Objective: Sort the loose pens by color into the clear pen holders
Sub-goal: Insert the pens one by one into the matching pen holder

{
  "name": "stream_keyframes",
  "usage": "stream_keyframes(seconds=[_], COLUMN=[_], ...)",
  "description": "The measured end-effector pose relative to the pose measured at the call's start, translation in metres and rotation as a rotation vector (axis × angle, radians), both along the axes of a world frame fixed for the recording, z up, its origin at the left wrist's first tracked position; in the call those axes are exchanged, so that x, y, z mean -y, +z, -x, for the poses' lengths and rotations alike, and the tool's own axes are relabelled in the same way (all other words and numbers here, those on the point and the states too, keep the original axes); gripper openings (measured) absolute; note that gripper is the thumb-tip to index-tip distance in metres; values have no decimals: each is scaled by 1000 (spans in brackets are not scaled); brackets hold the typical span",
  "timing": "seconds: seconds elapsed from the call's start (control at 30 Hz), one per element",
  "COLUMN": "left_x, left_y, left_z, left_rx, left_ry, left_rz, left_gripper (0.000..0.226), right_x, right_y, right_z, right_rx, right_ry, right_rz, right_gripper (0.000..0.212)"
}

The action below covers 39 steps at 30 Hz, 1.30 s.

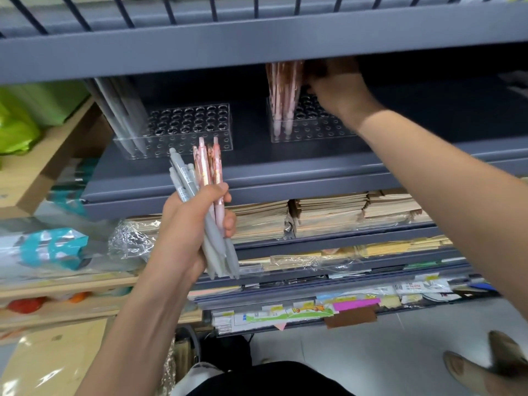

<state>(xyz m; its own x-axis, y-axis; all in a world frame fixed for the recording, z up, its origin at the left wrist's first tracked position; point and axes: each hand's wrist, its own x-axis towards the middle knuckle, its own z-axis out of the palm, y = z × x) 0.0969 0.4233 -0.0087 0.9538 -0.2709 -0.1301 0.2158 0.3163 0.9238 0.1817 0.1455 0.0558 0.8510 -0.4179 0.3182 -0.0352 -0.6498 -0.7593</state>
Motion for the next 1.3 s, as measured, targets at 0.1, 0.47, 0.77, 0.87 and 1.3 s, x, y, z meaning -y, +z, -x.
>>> stream_keyframes(seconds=[0.1, 0.47, 0.77, 0.87, 1.3], left_x=[1, 9, 7, 6, 19], left_y=[0, -2, -2, -4, -8], left_z=[2, 14, 22, 24, 23], left_rx=[9, 15, 14, 17, 77], left_ry=[15, -63, -60, -51, -156], left_rz=[-8, -15, -25, -29, -71], left_gripper=[25, 15, 13, 15, 33], right_x=[-2, -4, -5, -6, -79], right_y=[2, 10, 8, 9, -18], right_z=[2, 8, 13, 18, 134], right_rx=[-27, -110, -81, -65, -227], right_ry=[17, 63, 82, -42, 319], right_rz=[22, 116, 105, 125, -358], right_gripper=[39, 43, 40, 32, 21])
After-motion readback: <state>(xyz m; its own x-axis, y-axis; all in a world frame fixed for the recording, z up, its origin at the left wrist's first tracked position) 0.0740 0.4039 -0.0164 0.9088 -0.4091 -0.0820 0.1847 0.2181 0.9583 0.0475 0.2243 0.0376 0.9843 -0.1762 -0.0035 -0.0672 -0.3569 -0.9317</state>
